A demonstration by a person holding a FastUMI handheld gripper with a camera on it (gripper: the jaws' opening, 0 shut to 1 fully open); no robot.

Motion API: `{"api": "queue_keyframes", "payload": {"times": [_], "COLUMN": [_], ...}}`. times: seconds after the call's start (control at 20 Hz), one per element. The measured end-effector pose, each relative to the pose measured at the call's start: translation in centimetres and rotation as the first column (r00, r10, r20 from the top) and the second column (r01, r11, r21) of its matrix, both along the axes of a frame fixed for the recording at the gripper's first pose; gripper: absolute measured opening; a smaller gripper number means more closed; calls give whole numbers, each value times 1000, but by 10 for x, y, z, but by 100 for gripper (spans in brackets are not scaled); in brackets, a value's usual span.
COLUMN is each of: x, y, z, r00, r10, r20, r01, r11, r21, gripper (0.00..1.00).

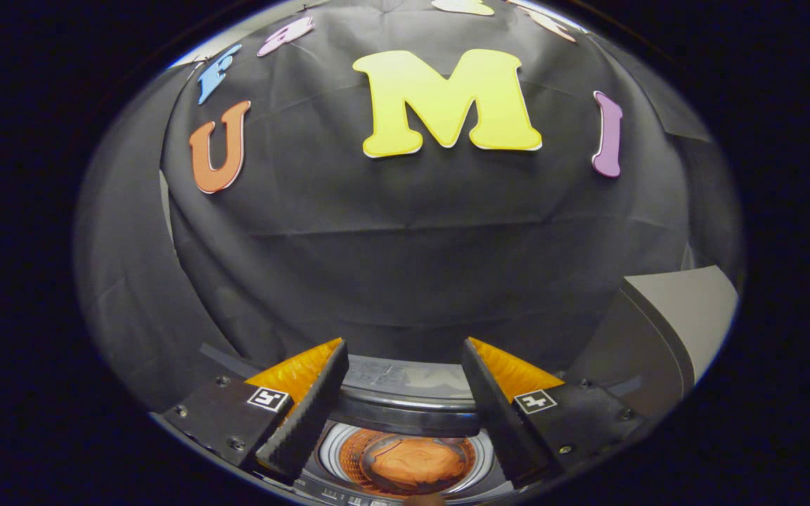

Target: Put the clothes into the washing machine and then close the washing machine lid.

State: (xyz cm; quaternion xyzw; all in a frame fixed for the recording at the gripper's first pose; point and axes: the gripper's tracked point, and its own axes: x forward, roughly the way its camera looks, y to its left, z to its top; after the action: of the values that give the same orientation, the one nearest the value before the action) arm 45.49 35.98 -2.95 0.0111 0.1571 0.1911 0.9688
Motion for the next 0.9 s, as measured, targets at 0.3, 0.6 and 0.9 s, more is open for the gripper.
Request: {"api": "queue_keyframes", "payload": {"times": [0.3, 0.6, 0.9], "x": [-31, -54, -86], "y": [-1, 3, -13], "z": [-21, -26, -8], "r00": [999, 998, 998], "r10": [21, 51, 49], "r20": [-42, -21, 35], "r01": [-21, -52, -47], "r11": [1000, 997, 997], "r21": [-7, -52, -57], "gripper": [99, 99, 99]}}
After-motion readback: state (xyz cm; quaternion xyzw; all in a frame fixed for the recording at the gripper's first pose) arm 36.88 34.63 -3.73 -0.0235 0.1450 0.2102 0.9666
